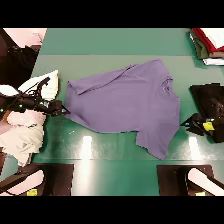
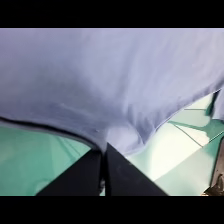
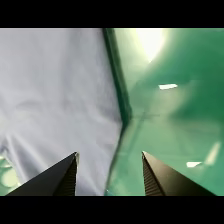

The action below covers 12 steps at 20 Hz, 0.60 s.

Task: Fold the shirts.

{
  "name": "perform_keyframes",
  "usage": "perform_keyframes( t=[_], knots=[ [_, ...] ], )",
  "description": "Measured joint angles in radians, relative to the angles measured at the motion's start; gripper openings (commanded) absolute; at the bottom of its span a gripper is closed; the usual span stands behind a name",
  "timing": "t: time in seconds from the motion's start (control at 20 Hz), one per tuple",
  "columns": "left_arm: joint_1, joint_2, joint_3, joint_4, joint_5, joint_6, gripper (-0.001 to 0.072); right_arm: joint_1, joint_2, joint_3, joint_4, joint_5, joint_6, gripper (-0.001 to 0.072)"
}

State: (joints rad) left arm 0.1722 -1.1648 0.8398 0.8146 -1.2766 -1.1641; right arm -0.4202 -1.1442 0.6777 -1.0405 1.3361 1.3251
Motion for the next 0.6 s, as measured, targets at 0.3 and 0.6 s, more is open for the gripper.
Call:
perform_keyframes(
  t=[0.3,0.6],
  knots=[
    [0.0,0.0,0.006,-0.012,0.001,-0.008,0.0023,-0.01,-0.098,-0.042,0.117,-0.04,-0.045,0.0278],
    [0.0,0.003,0.006,-0.015,0.005,-0.016,0.0021,-0.011,-0.063,-0.048,0.124,-0.065,-0.098,0.0016]
  ],
)
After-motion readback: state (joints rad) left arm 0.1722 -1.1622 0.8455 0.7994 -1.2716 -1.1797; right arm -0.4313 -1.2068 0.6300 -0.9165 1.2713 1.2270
